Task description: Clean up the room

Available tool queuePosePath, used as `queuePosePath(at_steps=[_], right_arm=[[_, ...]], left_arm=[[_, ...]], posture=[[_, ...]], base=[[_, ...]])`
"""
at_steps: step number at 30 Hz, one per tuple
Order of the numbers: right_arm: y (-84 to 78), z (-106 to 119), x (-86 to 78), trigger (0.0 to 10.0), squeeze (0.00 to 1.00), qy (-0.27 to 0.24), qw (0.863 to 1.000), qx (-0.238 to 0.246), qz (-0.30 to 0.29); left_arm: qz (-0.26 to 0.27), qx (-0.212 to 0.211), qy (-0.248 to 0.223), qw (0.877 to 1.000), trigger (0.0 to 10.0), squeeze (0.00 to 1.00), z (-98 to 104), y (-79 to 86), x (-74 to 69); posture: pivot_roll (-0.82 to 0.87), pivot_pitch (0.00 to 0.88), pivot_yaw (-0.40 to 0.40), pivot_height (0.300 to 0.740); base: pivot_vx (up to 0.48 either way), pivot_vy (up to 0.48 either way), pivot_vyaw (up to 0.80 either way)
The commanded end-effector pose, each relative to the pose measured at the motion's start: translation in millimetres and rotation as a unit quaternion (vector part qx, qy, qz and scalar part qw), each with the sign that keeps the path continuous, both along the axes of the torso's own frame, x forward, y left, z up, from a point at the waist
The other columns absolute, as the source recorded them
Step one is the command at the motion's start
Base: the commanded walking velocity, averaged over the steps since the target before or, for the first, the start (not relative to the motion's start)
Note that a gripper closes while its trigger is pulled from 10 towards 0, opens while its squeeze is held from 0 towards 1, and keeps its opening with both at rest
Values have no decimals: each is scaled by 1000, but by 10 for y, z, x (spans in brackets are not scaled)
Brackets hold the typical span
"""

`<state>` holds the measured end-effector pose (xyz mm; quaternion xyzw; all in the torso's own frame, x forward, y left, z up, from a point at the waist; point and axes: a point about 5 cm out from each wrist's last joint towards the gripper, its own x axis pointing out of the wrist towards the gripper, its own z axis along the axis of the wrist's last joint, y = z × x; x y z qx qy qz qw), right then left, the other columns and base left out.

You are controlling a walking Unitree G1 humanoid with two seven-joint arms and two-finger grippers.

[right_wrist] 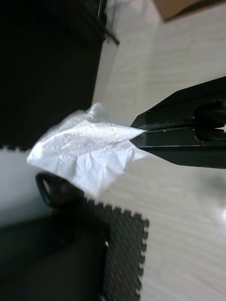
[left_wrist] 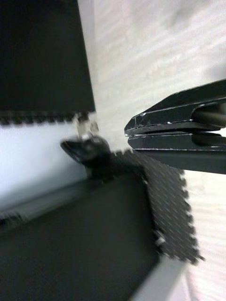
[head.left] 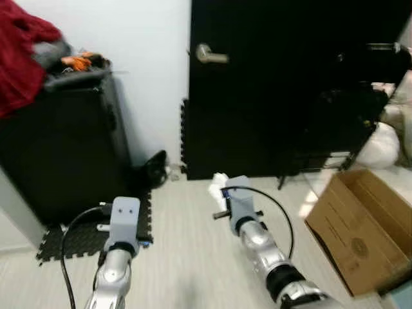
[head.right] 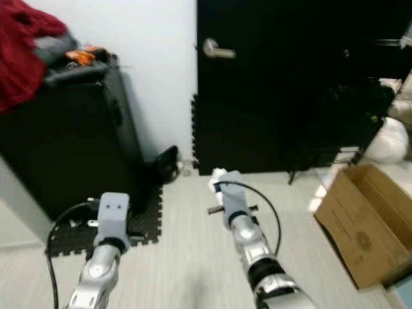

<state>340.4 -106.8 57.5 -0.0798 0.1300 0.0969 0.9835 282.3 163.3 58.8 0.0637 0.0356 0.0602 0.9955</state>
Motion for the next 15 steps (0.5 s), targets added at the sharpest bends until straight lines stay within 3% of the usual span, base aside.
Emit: queuePosePath(at_steps=[1, 5, 15], right_arm=[[-30, -4, -3, 10000, 0, -2, 1000, 6, -9], [-47, -35, -30, 10000, 0, -1, 1000, 10, -14], [-157, -127, -118, 10000, 0, 4, 999, 20, -41]], left_arm=[[1, -5, 9, 1000, 10000, 0, -54, -7, -29], [-2, -7, 4, 1000, 10000, 0, -25, -8, -16], [-7, 10, -13, 1000, 10000, 0, 166, 166, 274]], posture=[[57, 50, -11, 740], [57, 51, -12, 740], [46, 47, 1, 740]], base=[[0, 0, -800], [0, 0, -800], [0, 0, -800]])
